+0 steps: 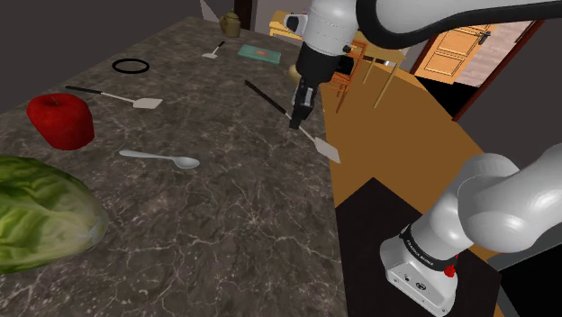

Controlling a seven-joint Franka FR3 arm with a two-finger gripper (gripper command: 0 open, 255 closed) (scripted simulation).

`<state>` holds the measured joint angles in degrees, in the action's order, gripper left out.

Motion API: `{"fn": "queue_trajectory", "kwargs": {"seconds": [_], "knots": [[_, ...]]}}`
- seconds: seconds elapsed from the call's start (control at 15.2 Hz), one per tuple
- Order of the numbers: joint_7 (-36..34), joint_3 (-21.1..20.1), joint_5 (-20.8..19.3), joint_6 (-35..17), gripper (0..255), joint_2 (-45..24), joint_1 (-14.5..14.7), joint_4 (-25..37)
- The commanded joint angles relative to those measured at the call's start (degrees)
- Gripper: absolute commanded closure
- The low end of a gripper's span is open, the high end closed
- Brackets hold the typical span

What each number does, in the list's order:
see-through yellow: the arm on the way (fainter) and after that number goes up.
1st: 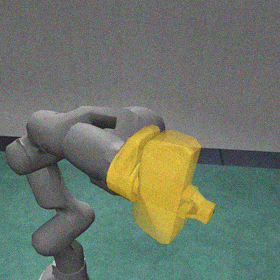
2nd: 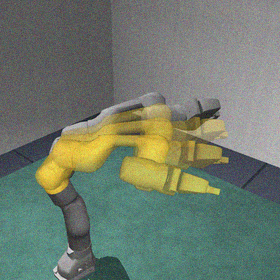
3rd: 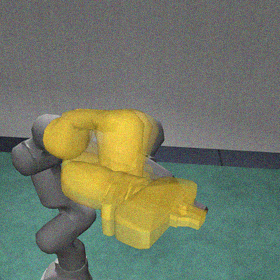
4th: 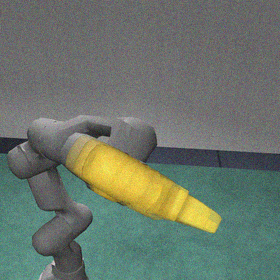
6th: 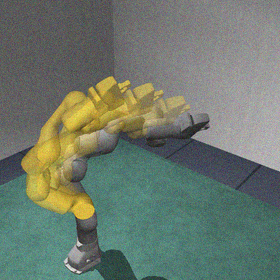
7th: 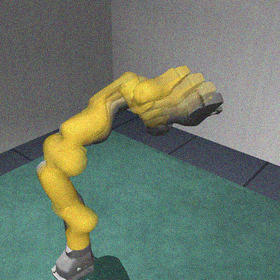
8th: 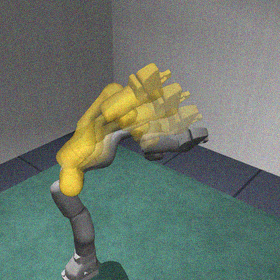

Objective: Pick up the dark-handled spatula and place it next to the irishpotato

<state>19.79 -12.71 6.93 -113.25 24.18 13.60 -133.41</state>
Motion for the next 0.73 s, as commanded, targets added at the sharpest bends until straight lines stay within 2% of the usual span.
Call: {"fn": "queue_trajectory", "kwargs": {"seconds": [0.0,0.66], "knots": [[2.6,1.8,-0.9,-0.1,255,-1.5,-1.2,1.3],[14.9,10.3,-4.0,-0.2,255,-10.6,-6.8,9.6]]}}
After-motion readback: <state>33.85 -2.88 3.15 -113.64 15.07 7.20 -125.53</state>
